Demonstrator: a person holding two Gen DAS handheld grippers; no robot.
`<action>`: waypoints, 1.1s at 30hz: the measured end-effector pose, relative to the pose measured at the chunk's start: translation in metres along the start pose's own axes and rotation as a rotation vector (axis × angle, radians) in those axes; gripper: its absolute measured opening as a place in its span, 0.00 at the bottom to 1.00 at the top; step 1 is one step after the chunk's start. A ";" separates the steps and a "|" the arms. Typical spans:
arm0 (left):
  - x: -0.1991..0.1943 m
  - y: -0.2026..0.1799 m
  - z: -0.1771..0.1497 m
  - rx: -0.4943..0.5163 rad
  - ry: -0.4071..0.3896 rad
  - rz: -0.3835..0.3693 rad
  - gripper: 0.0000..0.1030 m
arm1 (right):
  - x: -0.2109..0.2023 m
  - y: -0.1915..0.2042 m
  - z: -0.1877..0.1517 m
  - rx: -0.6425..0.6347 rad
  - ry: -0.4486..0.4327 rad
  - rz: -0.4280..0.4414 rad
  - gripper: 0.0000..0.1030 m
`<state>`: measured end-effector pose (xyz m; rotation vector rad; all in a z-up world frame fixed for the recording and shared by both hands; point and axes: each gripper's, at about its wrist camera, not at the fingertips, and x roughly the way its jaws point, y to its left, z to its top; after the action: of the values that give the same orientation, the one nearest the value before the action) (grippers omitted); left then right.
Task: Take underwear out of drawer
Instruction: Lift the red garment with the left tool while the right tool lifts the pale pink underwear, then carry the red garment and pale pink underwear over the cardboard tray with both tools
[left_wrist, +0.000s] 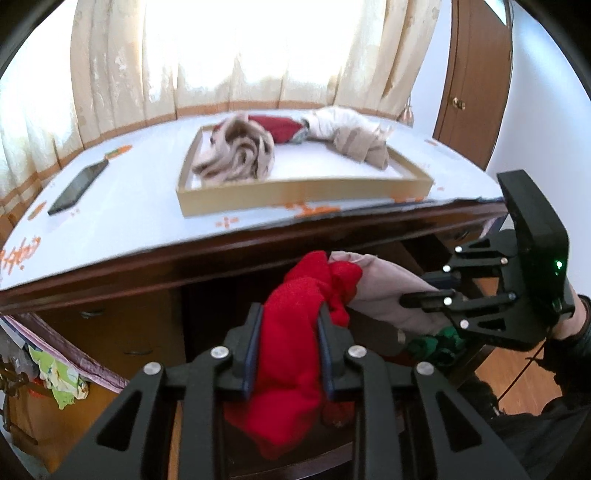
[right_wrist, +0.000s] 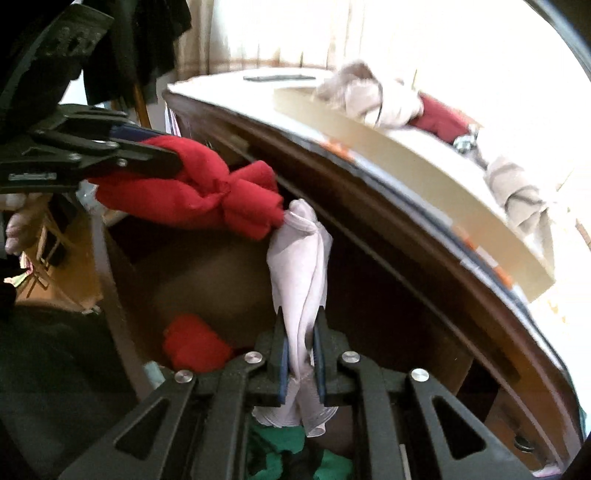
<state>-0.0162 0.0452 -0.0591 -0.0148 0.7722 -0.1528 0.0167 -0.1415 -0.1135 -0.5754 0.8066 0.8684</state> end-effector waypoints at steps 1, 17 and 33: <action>-0.005 -0.002 0.003 0.003 -0.014 0.001 0.24 | -0.004 0.002 0.001 -0.001 -0.012 -0.002 0.12; -0.042 -0.017 0.055 0.082 -0.157 0.037 0.24 | -0.079 0.001 0.038 0.039 -0.219 -0.029 0.12; -0.034 -0.028 0.103 0.111 -0.217 0.050 0.24 | -0.104 -0.052 0.059 0.096 -0.270 -0.103 0.04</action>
<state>0.0281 0.0183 0.0402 0.0919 0.5462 -0.1433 0.0414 -0.1719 0.0111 -0.4009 0.5646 0.7878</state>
